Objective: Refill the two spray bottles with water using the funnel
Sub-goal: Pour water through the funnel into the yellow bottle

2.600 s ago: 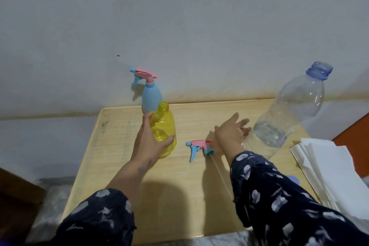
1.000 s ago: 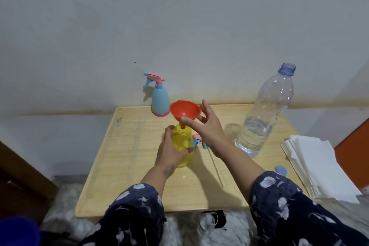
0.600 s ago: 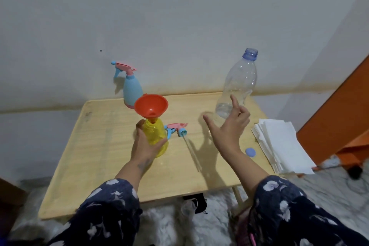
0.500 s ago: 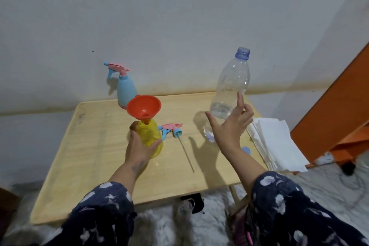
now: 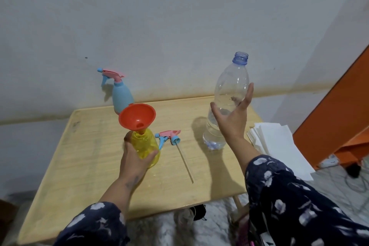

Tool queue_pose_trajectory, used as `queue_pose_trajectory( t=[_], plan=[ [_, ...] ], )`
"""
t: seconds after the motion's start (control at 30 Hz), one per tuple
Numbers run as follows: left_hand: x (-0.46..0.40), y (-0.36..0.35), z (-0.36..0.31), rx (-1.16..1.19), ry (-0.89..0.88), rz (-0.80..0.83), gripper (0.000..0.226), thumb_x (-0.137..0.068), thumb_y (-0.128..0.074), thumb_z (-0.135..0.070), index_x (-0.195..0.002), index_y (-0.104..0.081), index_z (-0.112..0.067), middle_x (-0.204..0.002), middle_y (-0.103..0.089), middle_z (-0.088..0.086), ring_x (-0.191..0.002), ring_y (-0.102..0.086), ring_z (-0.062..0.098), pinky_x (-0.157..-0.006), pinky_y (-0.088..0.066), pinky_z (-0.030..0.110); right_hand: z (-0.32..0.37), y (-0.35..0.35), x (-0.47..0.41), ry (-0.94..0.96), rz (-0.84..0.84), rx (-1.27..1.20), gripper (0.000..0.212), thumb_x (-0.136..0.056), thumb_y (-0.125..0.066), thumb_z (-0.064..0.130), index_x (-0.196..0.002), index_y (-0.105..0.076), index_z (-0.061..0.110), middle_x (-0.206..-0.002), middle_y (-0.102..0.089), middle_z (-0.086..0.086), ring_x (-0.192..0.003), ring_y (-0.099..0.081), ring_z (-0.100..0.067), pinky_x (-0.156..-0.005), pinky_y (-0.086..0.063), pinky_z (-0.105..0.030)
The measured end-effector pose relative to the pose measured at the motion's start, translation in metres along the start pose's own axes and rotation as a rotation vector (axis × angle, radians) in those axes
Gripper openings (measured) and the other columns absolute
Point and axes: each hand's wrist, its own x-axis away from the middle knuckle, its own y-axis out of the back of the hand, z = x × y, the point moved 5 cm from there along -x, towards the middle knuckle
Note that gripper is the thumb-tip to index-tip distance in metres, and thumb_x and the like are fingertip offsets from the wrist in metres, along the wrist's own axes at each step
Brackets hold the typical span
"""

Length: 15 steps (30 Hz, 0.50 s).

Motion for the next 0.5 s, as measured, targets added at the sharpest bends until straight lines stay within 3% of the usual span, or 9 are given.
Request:
queue_pose_trajectory(
  t=[0.13, 0.2, 0.4, 0.5],
  plan=[
    [0.002, 0.001, -0.002, 0.012, 0.017, -0.001, 0.105, -0.072, -0.084, -0.032, -0.150, -0.015, -0.020, -0.147, -0.039, 0.005, -0.133, -0.042, 0.029, -0.104, -0.038, 0.041, 0.006, 0.002, -0.001, 0.075, -0.011, 0.059, 0.105, -0.076, -0.077, 0.029, -0.147, 0.001, 0.034, -0.143, -0.036, -0.007, -0.108, -0.058, -0.027, -0.082, -0.054, -0.044],
    [0.002, 0.001, -0.004, 0.031, 0.033, 0.001, 0.105, -0.072, -0.085, -0.031, -0.150, -0.016, -0.020, -0.147, -0.039, 0.005, -0.132, -0.042, 0.028, -0.104, -0.038, 0.040, 0.011, 0.002, 0.002, 0.121, 0.030, 0.099, 0.105, -0.076, -0.076, 0.029, -0.147, 0.000, 0.038, -0.136, -0.043, -0.014, -0.103, -0.060, -0.027, -0.080, -0.053, -0.042],
    [0.004, 0.006, -0.011, 0.092, 0.026, 0.027, 0.107, -0.065, -0.089, -0.029, -0.145, -0.018, -0.024, -0.146, -0.036, 0.000, -0.133, -0.040, 0.024, -0.106, -0.039, 0.040, 0.028, 0.000, 0.013, 0.207, 0.269, 0.228, 0.112, -0.069, -0.076, 0.031, -0.145, 0.004, 0.049, -0.124, -0.053, -0.003, -0.084, -0.063, -0.017, -0.066, -0.048, -0.031],
    [0.006, 0.015, -0.020, 0.134, -0.035, -0.017, 0.107, -0.064, -0.090, -0.033, -0.144, -0.018, -0.028, -0.150, -0.031, -0.005, -0.136, -0.035, 0.018, -0.107, -0.038, 0.038, 0.043, -0.001, 0.018, 0.238, 0.421, 0.288, 0.114, -0.067, -0.076, 0.033, -0.142, 0.007, 0.055, -0.110, -0.058, 0.002, -0.077, -0.066, -0.017, -0.065, -0.052, -0.033]
  ],
)
